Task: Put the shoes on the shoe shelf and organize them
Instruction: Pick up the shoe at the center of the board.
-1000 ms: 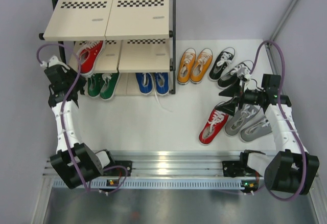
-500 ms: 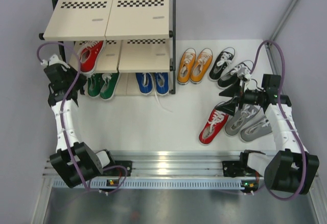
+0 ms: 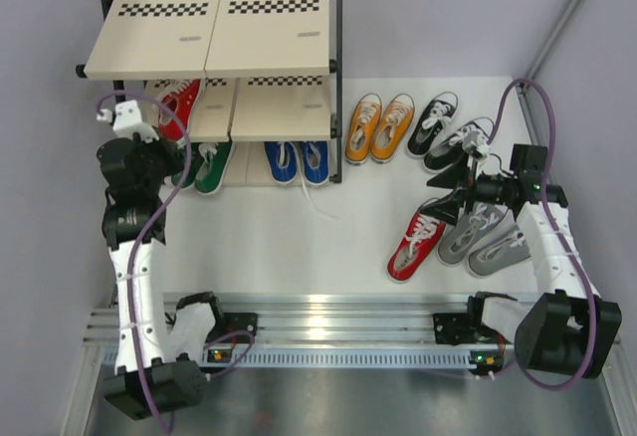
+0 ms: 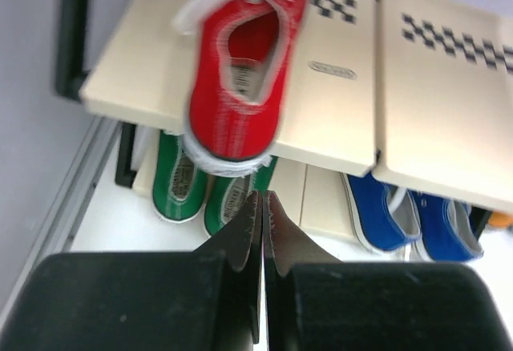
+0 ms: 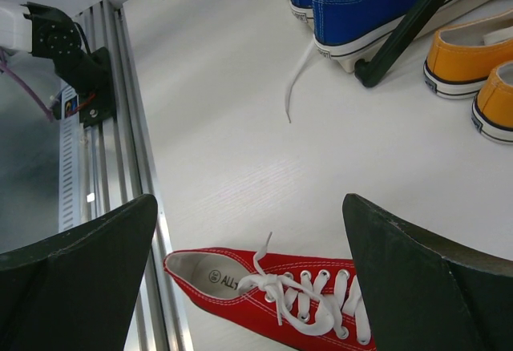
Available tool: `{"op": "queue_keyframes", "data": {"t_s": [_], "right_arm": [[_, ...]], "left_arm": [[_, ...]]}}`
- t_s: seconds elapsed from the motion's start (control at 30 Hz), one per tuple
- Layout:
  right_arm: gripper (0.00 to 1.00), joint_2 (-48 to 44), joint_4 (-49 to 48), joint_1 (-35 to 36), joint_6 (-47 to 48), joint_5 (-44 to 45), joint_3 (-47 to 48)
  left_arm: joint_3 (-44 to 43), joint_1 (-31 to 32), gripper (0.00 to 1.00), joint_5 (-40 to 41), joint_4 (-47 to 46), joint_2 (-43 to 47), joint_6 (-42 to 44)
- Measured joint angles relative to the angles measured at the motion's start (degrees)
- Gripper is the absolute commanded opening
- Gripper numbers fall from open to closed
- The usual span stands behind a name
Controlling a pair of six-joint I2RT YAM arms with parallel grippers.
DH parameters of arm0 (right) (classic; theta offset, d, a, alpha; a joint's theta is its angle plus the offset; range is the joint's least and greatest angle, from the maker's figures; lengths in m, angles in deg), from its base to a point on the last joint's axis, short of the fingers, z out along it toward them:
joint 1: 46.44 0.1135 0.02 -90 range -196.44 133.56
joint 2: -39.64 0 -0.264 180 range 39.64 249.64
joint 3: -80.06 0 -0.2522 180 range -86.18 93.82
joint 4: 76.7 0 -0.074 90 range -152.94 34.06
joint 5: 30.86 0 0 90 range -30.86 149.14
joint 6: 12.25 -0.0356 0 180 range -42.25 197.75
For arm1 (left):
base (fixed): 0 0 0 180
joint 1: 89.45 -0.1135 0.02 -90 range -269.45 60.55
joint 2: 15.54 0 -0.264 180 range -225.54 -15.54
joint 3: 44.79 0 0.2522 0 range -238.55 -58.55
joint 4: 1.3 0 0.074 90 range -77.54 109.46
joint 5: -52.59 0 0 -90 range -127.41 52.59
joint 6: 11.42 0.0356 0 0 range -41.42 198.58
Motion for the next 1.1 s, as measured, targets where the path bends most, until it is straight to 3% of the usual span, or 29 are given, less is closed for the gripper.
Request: {"op": "queue_keyframes", "data": {"t_s": [0.33,0.57,0.77,0.9,0.93,1.1], "right_arm": [[0.99,0.0,0.0,0.0,0.1,0.0,0.0],[0.99,0.0,0.2,-0.2,0.5,0.0,0.0],[0.99,0.0,0.5,-0.3,0.6,0.1,0.0],[1.0,0.0,1.7,-0.3,2.1,0.9,0.3],[0.99,0.0,2.2,-0.4,2.7,1.2,0.5],[0.99,0.0,5.8,-0.6,6.9,4.3,2.6]], "left_arm": [[-4.3,22.3,0.0,4.1,0.7,-10.0,24.0],[-7.7,23.8,0.0,7.4,-1.7,-15.9,35.2],[-7.7,23.8,0.02,10.8,-4.0,-16.9,37.1],[-7.4,23.8,0.15,12.9,-4.4,-15.3,34.0],[-7.0,23.8,0.27,13.2,-4.4,-14.1,32.0],[-3.7,23.8,0.58,13.0,-3.0,-1.8,20.5]]}}
